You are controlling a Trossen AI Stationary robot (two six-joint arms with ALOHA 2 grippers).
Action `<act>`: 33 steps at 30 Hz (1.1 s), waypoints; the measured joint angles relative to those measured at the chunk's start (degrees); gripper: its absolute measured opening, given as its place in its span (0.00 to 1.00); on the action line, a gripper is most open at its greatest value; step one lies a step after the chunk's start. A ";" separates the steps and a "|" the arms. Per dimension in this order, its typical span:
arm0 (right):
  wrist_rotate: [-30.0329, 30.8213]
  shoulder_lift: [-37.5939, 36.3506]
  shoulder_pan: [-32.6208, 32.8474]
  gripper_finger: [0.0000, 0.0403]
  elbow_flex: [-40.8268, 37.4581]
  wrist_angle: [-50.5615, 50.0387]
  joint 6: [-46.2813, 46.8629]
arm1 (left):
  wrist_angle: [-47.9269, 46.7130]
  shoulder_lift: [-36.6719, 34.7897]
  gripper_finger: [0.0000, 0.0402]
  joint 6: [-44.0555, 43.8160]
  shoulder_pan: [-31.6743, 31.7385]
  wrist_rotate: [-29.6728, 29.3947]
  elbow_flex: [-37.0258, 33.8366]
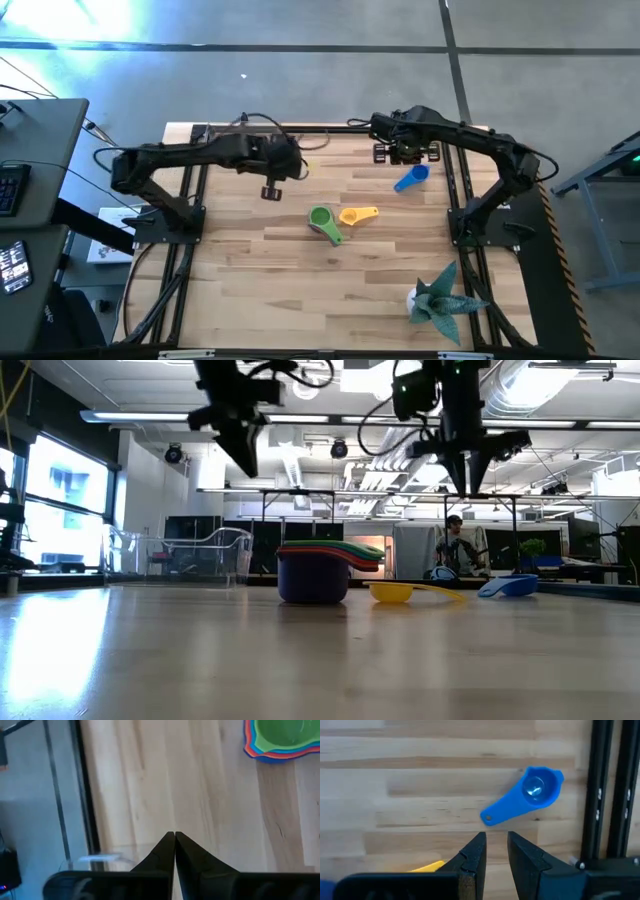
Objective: Nest measuring cups in basket
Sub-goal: Stack the blue measuring cup on top of the green measuring cup
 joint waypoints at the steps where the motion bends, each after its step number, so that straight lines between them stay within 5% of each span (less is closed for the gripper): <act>1: -0.69 -0.01 -0.64 0.18 -1.04 0.39 1.11 | -0.61 -1.24 0.01 -0.47 0.51 0.00 0.00; 16: -2.01 -0.02 -2.73 0.18 -15.69 8.89 18.49 | -1.88 -15.88 0.01 -4.93 6.53 -0.01 0.00; 25: 6.10 -0.02 -3.05 0.18 -20.64 14.87 25.33 | -2.02 -17.83 0.01 -4.91 8.24 0.04 0.00; 33: 6.64 -0.02 -5.75 0.18 -26.14 23.16 27.21 | -2.04 -17.76 0.01 -3.41 8.48 0.15 0.00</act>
